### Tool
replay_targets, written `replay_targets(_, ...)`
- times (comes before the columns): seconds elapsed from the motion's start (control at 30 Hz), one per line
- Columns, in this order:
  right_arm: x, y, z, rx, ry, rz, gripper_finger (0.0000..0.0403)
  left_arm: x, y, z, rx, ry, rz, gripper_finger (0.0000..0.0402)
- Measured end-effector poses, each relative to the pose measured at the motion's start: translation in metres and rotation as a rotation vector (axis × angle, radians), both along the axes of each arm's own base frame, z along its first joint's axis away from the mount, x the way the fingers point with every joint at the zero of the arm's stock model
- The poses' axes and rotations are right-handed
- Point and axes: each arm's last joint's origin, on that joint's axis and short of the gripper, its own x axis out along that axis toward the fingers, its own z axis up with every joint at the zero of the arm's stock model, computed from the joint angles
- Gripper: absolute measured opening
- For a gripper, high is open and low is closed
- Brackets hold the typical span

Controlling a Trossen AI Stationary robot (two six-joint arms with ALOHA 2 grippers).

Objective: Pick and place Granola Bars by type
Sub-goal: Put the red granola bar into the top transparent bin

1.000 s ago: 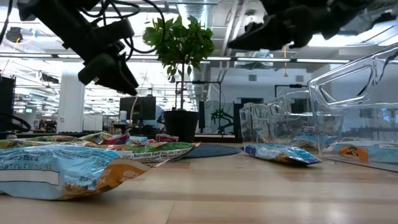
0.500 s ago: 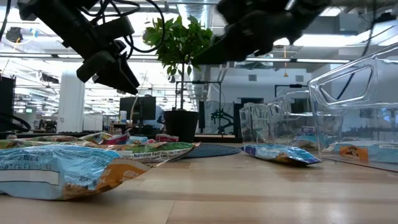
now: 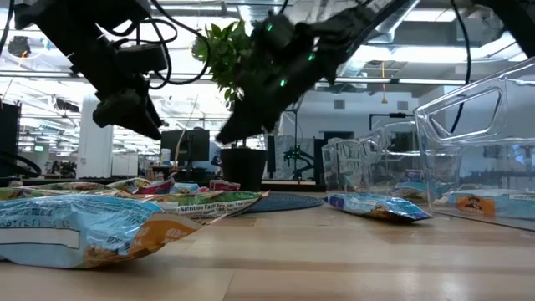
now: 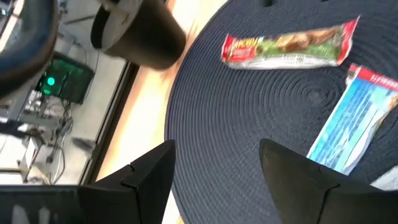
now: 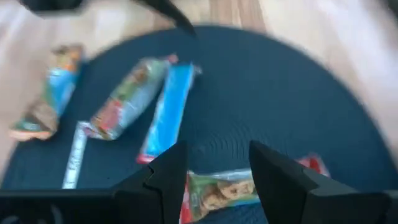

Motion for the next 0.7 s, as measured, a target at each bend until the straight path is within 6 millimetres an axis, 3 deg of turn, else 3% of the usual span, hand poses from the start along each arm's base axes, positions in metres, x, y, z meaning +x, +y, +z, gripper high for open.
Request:
replay_targets(0.27, 0.008, -0.01, -0.028, 0.063, 0.061, -0.069, 0.0163, -0.004, 0.001, -0.002, 0.003, 0.01, 0.04, 0.0229)
replay_targets(0.7, 0.007, -0.016, -0.028, 0.006, 0.067, -0.273, 0.0163, -0.004, 0.001, -0.001, 0.005, 0.006, 0.041, 0.0229)
